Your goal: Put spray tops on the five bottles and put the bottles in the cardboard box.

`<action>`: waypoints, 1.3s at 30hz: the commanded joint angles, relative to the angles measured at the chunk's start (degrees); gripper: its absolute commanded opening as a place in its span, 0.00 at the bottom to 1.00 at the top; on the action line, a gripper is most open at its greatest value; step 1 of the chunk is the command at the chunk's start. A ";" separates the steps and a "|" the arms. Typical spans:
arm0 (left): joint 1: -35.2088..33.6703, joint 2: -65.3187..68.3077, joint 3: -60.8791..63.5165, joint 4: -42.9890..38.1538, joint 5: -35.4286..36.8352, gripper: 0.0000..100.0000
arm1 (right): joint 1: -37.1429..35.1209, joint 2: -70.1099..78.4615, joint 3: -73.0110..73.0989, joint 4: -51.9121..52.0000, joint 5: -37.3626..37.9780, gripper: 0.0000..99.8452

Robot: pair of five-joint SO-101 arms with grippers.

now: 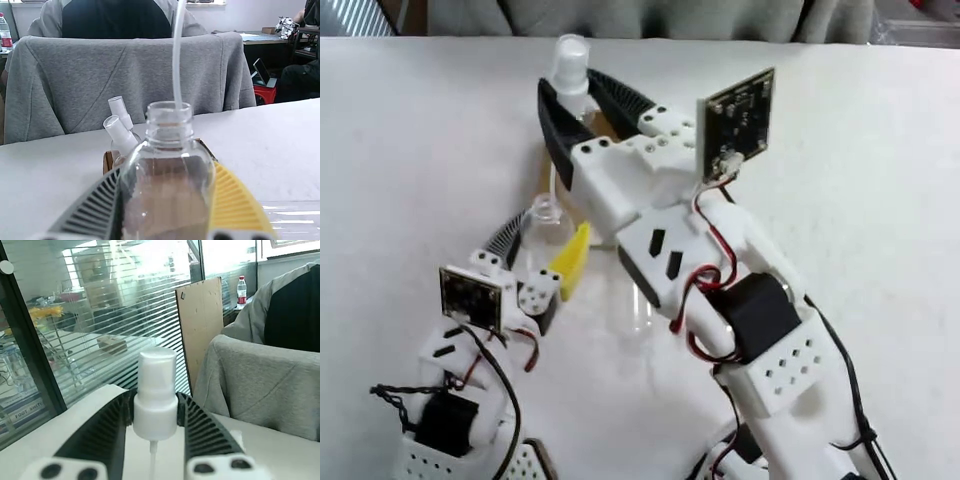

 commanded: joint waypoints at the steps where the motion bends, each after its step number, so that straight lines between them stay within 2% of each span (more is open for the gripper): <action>1: -0.48 -0.84 -0.53 -1.32 0.70 0.02 | -0.13 -3.30 2.90 -1.54 -0.70 0.02; 6: -0.48 -0.84 -0.53 -1.32 0.70 0.02 | -3.74 -7.96 10.46 -1.80 -0.53 0.02; 12: -0.48 -0.84 -0.53 -1.32 0.70 0.02 | -4.97 -10.24 19.87 -10.51 -0.26 0.02; 20: -0.48 -0.84 -0.53 -1.32 0.70 0.02 | -6.46 -10.68 25.85 -10.68 -0.26 0.02; 27: -0.75 -0.84 -0.44 -1.23 0.70 0.02 | -11.12 -10.77 25.93 -4.79 -0.26 0.23; 32: -0.84 -0.84 -0.44 -1.23 0.70 0.02 | -11.30 -14.20 24.09 -3.30 -0.18 0.24; 39: -0.84 -0.84 -0.44 -1.23 0.70 0.02 | -10.33 -20.00 12.75 7.16 -0.18 0.24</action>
